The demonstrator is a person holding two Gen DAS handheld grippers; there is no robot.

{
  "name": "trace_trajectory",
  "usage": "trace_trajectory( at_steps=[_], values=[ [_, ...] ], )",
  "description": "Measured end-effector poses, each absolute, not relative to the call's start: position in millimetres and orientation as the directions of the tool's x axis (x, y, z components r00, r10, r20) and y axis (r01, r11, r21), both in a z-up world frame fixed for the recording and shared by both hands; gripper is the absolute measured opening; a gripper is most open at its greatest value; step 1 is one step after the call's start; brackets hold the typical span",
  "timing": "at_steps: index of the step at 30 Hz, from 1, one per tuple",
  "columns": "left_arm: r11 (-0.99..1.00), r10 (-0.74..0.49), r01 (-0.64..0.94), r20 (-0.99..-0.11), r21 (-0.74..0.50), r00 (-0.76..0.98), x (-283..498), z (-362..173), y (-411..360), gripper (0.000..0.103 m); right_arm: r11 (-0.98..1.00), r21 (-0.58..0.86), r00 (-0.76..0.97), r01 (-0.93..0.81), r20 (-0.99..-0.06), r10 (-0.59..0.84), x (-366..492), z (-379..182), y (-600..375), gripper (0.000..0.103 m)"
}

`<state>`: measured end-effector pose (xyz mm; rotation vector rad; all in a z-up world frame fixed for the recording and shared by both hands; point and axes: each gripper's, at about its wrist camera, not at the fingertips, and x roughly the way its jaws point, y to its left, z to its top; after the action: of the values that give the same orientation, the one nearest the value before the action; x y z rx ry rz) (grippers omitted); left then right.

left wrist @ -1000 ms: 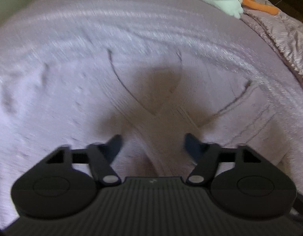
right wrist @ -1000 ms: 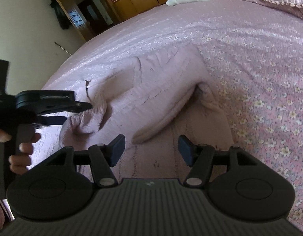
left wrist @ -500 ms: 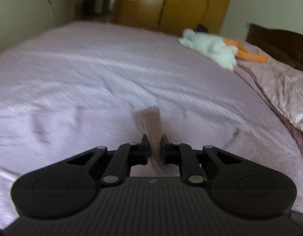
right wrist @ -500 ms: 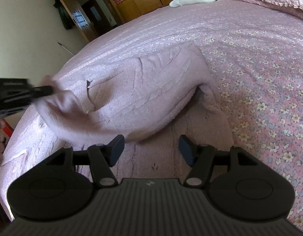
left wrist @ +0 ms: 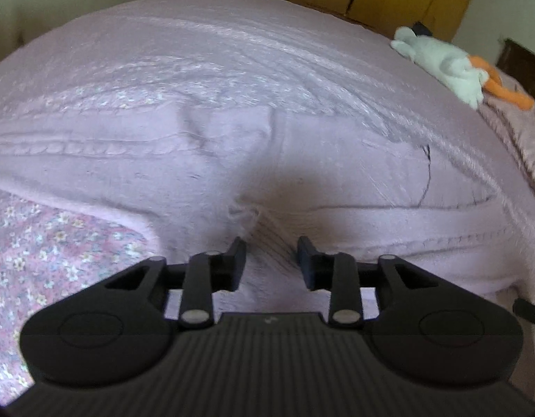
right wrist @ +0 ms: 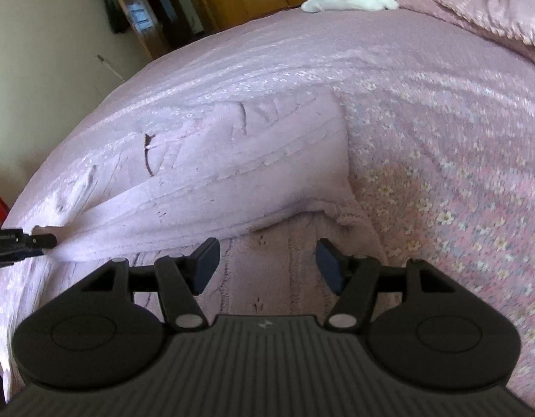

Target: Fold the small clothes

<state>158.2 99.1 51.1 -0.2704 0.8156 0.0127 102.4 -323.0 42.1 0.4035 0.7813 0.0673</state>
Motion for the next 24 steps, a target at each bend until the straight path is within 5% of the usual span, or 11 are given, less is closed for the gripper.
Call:
trace_trajectory(
  at_steps=[5,16,18,19,20,21,24],
  values=[
    [0.979,-0.062,-0.093,-0.705,-0.179,0.706,166,61,110,0.046,0.948,0.316,0.722,0.043,-0.666,0.19,120,64,-326,0.069],
    [0.959,-0.176,-0.049,-0.72,-0.281,0.671,188,34,117,0.045,0.969,0.208,0.689,0.134,-0.722,0.059,226,39,-344,0.069],
    [0.96,-0.17,-0.049,-0.712,-0.275,0.681,188,31,115,0.038,0.966,0.217,0.684,0.144,-0.727,0.062,238,28,-346,0.069],
    [0.962,-0.164,-0.048,-0.712,-0.267,0.683,190,30,114,0.02,0.965,0.225,0.692,0.136,-0.718,0.07,242,23,-347,0.069],
    [0.964,-0.166,-0.042,-0.718,-0.263,0.676,191,30,112,0.018,0.966,0.223,0.702,0.13,-0.709,0.069,246,20,-347,0.068],
    [0.968,-0.154,-0.044,-0.722,-0.247,0.674,192,30,110,0.017,0.968,0.215,0.708,0.129,-0.703,0.062,248,19,-347,0.062],
    [0.98,-0.139,-0.001,-0.697,-0.197,0.704,191,36,101,0.013,0.978,0.17,0.712,0.123,-0.701,0.032,252,17,-346,0.019]
  ],
)
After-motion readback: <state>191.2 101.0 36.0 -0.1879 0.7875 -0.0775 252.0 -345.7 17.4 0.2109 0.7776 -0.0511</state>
